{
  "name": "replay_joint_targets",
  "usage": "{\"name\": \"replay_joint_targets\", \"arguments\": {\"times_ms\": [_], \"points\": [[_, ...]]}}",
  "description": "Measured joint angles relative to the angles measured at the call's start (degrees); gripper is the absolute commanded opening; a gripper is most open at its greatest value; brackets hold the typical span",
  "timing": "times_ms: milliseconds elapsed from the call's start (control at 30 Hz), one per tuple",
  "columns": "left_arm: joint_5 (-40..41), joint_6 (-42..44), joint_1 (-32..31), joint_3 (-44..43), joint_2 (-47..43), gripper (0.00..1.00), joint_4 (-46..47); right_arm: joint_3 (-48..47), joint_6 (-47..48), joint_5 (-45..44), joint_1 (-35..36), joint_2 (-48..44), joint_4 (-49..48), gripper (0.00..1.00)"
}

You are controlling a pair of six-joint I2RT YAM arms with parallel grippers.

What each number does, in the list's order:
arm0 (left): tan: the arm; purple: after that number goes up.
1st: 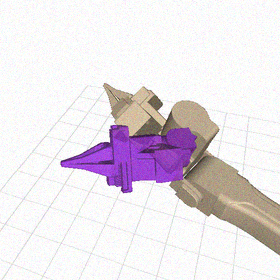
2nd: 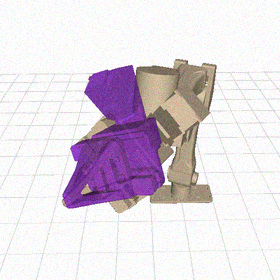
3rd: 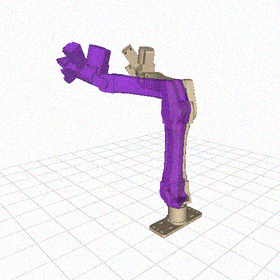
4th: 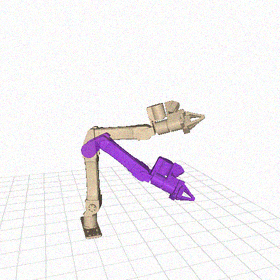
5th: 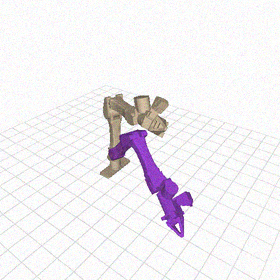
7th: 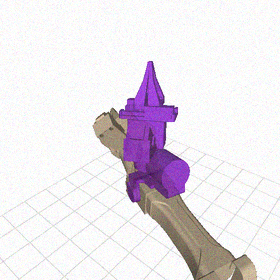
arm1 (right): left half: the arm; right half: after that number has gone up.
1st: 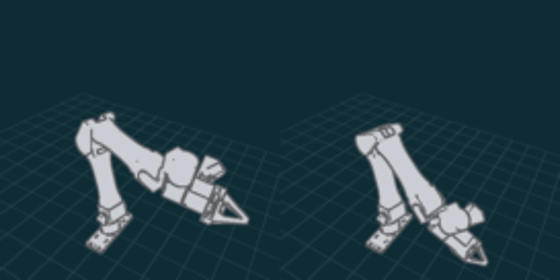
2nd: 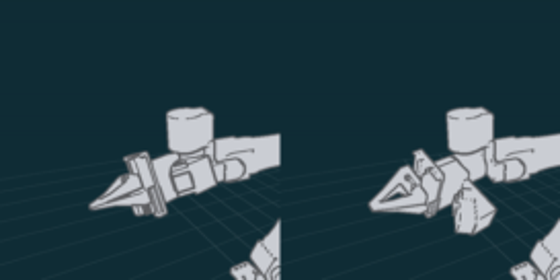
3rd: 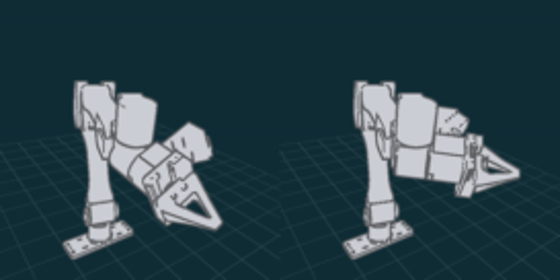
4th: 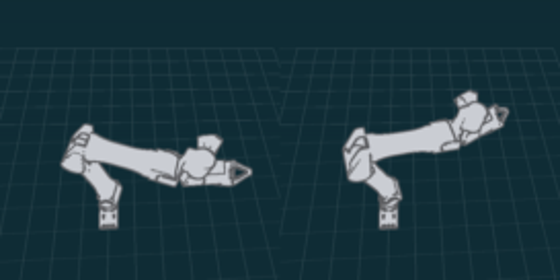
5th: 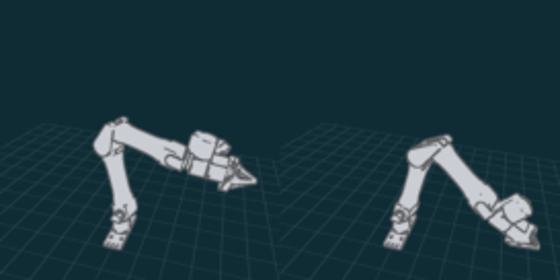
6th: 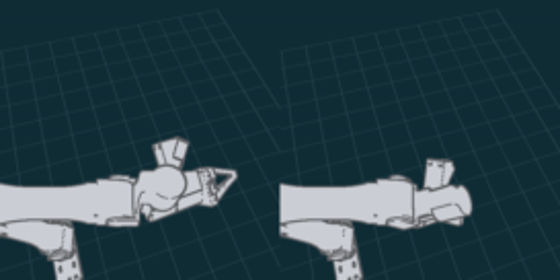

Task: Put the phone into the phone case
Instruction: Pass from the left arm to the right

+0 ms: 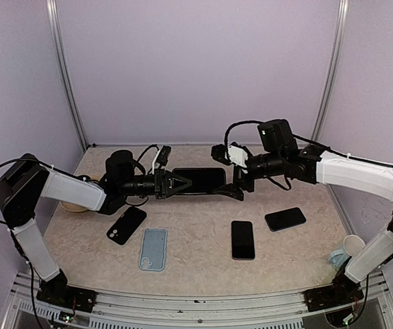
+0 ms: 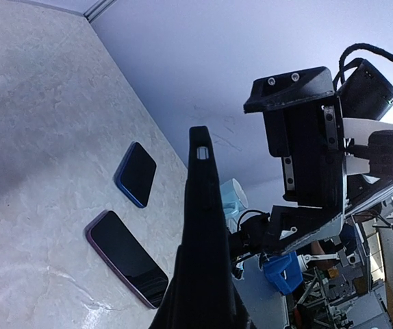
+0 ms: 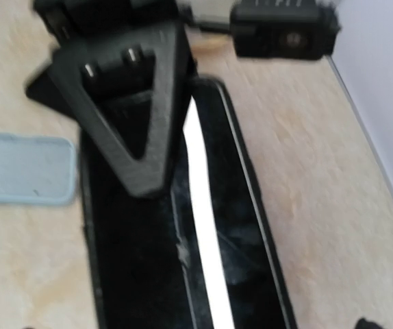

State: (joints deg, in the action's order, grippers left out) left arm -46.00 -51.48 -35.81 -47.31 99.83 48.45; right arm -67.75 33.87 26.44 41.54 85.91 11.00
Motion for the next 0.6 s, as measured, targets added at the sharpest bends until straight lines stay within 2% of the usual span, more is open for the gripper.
{"name": "replay_joint_targets", "arguments": {"times_ms": [300, 600], "points": [[0.0, 1.0, -0.6, -1.3, 0.0, 0.00, -2.9, -2.3, 6.7, -10.8, 4.8, 5.1, 2.6, 1.00], [0.1, 1.8, -0.7, -1.9, 0.0, 0.00, -4.1, -6.2, 9.2, -15.3, 7.1, 9.0, 3.0, 1.00]]}}
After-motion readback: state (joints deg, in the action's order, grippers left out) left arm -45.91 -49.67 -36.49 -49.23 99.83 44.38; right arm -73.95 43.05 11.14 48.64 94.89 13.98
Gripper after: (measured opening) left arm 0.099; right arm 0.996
